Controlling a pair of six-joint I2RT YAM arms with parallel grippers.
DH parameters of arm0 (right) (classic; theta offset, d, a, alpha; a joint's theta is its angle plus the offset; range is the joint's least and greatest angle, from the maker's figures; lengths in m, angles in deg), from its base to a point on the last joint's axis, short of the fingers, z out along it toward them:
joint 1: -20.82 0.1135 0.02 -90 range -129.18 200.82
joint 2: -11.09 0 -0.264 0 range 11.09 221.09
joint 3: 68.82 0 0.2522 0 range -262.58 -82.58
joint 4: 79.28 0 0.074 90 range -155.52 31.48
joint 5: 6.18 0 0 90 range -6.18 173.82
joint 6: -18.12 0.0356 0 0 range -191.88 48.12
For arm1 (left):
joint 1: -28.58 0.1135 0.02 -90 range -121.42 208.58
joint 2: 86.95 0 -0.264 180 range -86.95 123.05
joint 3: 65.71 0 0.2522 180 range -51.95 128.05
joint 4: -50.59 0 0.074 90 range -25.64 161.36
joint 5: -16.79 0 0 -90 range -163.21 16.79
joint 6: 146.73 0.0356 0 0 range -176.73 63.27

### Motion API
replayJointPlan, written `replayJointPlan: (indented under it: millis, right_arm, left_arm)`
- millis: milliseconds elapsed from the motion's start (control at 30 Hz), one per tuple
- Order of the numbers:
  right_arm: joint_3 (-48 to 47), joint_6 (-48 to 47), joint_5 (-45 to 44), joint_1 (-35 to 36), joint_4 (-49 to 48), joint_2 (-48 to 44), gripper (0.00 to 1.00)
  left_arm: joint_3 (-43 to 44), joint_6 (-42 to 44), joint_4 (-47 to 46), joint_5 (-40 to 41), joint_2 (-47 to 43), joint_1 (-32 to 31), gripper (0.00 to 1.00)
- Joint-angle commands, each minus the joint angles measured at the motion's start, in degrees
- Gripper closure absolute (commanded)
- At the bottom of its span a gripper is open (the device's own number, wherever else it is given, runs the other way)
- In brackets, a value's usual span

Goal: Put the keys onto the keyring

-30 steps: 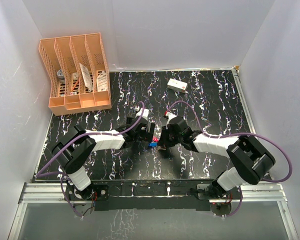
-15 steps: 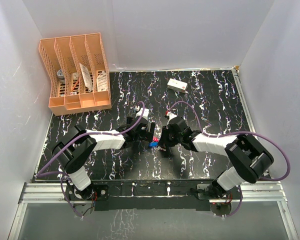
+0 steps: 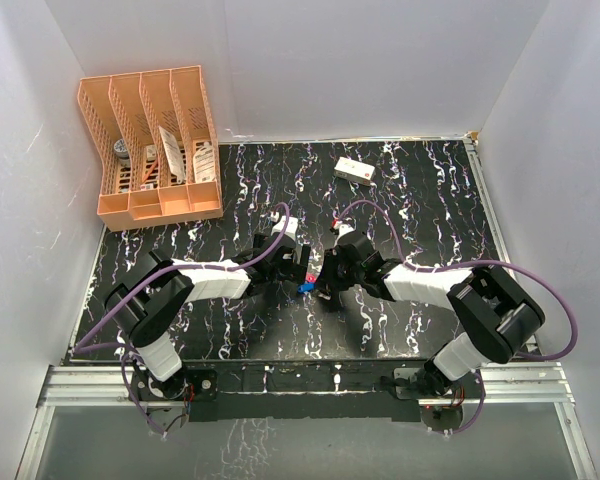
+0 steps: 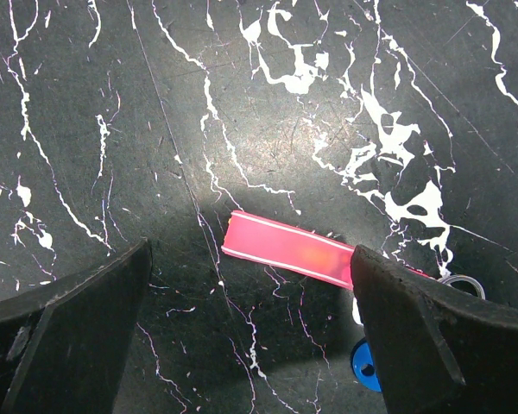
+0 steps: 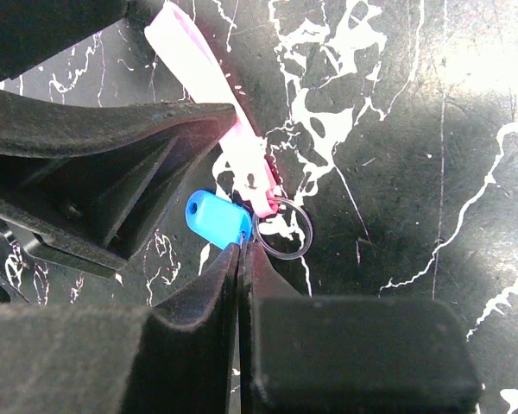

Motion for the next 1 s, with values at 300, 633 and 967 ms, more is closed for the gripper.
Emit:
replayJointPlan:
  millis: [300, 633, 967]
  right_arm:
    - [-1.3, 2.8, -0.2, -0.3, -3.5, 0.9, 1.0]
    - [-0.7, 3.8, -0.6, -0.4, -3.1, 1.1, 1.0]
    - [0.3, 4.6, -1.2, -0.5, -1.9, 1.1, 1.0]
  left_arm:
    - [-0.4, -1.2, 3.1, -2.0, 2.0, -0.2, 0.02]
    - [-0.5, -1.2, 3.2, -1.8, 2.1, -0.2, 0.02]
    - [-0.3, -1.2, 3.3, -1.7, 2.1, -0.2, 0.02]
